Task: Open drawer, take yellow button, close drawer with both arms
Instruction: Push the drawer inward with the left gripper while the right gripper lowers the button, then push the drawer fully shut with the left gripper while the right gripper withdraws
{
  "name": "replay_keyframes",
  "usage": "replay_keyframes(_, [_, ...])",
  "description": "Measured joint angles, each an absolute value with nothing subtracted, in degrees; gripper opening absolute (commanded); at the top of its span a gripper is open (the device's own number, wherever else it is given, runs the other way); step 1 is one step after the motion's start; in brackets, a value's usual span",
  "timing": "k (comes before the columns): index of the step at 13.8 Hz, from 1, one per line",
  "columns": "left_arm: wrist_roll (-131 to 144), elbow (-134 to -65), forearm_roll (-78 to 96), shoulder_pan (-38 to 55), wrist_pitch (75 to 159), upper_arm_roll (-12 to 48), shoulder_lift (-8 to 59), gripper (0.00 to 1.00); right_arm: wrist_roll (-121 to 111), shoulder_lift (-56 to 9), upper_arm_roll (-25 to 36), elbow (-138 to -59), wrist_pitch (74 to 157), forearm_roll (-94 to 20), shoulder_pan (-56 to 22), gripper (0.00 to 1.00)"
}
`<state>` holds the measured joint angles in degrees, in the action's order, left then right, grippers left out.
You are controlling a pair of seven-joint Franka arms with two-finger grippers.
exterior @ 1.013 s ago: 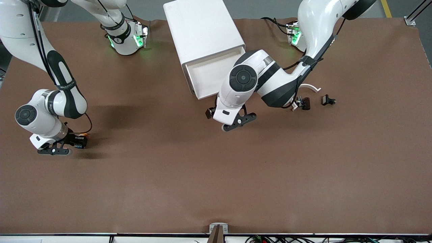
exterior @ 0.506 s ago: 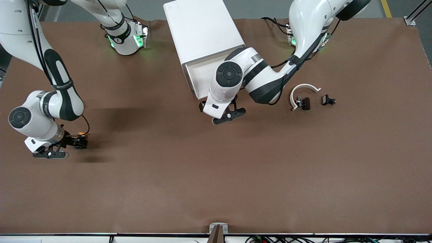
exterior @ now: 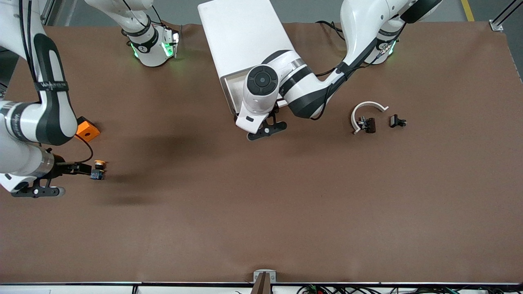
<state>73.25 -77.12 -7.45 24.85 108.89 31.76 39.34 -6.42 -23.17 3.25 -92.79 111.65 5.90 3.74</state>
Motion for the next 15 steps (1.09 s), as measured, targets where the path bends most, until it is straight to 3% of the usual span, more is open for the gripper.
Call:
replay_keyframes(5, [76.23, -77.81, -7.45, 26.84, 107.67, 31.76, 39.35, 1.00, -5.69, -18.77, 3.32, -83.14, 97.91, 1.91, 1.43, 1.00])
replay_keyframes(15, [83.73, -78.20, -6.68, 30.33, 104.30, 32.34, 39.35, 1.00, -5.70, -17.35, 3.21, -76.54, 93.09, 0.39, 0.80, 1.00])
